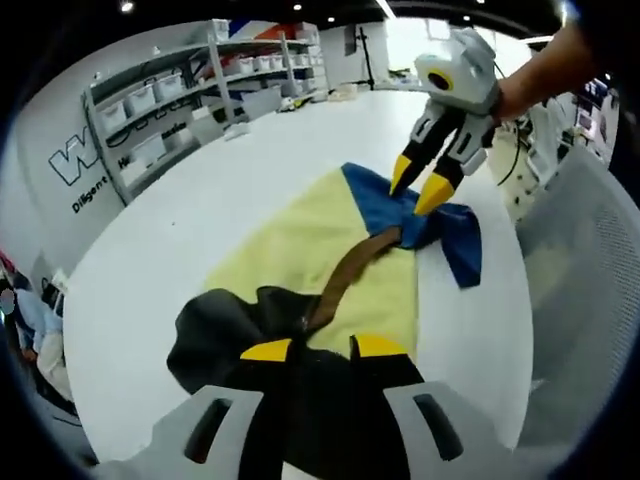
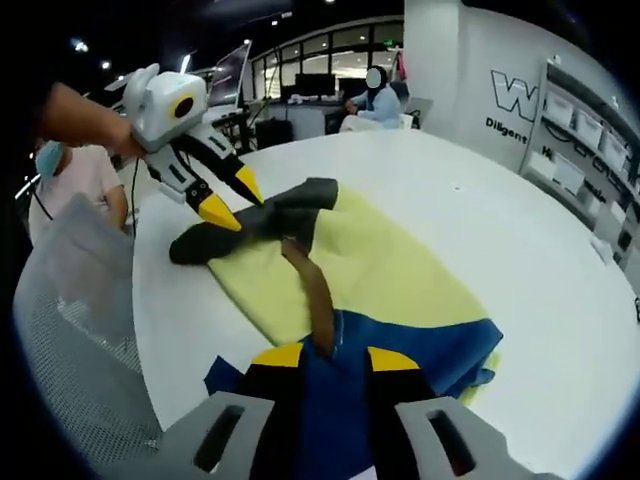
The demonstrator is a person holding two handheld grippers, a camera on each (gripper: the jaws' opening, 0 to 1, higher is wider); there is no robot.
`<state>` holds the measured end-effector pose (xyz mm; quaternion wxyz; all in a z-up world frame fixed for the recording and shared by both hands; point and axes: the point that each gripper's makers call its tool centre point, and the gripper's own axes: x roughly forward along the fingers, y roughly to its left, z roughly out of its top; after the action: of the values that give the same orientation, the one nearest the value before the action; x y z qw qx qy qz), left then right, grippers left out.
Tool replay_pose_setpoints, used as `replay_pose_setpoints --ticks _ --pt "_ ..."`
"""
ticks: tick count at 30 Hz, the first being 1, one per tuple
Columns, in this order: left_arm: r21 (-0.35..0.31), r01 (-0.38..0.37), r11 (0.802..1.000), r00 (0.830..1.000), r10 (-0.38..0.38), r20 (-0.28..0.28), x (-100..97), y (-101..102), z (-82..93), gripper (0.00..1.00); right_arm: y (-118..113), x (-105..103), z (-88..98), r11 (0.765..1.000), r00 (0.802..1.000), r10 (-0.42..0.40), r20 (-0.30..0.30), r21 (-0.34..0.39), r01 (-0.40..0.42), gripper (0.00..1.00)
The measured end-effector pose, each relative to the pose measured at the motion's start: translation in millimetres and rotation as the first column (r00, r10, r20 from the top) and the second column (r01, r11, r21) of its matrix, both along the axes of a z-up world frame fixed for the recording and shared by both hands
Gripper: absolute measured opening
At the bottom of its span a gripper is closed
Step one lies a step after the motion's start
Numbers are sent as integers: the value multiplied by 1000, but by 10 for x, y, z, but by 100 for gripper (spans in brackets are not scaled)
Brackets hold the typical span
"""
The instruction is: Fold the garment on the visible template until the final outline fits inside the template.
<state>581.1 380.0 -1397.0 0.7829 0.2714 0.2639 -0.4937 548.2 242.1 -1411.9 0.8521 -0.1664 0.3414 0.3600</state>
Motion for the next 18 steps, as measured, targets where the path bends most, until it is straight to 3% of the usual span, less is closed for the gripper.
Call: replay_pose_setpoints --ticks 6,18 --pt "71 90 993 995 -92 26 90 -95 -105 19 51 20 -88 996 998 61 8 -59 -60 16" --pt "195 178 964 982 -186 27 228 -106 -324 21 64 69 -231 989 995 99 -10 -105 -99 15"
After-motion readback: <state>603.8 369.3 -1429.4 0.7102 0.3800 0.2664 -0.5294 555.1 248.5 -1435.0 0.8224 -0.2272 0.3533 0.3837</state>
